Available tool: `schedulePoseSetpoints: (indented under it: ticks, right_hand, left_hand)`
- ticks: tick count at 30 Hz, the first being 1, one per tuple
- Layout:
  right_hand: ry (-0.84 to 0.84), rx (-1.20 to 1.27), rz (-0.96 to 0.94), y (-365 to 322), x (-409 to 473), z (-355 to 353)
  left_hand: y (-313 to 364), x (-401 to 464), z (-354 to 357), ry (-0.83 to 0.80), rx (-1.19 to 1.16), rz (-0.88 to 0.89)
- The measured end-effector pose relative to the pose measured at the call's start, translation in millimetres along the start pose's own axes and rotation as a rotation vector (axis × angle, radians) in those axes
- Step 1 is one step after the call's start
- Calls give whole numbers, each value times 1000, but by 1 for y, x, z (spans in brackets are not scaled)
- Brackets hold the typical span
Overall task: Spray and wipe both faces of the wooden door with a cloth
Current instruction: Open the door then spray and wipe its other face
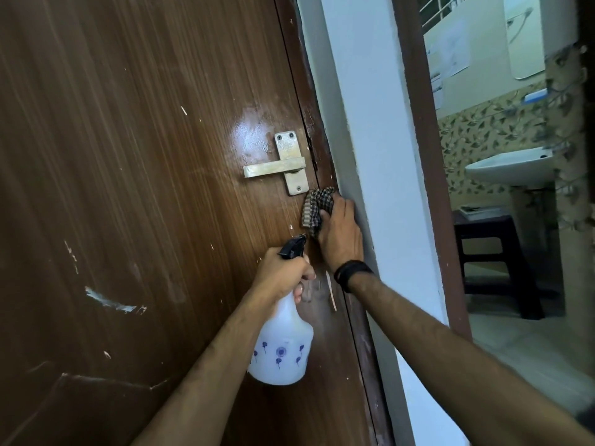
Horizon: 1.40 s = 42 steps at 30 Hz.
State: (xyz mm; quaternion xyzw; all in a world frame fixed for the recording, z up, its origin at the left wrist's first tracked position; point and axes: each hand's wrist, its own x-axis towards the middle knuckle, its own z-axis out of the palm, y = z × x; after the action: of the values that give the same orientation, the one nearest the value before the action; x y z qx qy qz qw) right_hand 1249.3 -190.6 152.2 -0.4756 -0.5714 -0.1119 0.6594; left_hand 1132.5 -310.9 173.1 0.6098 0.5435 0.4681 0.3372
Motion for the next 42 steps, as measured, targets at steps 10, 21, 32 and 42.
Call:
schedulePoseSetpoints:
  ticks: [10,21,32,42]
  right_hand:
    - [27,106,129,26,-81,12]
    - [-274,136,-493,-20,-103,37]
    - [107,10,-420,-59,-46,55]
    - [-183,49,-862,-76,-83,70]
  left_hand:
    - [-19,-10,-12,62,36,-47]
    - [-37,-16,-40,171,13,-120]
    - [-65,-35,-97,275,-118,-77]
    - [-90,-51,-129,378,-106,-86]
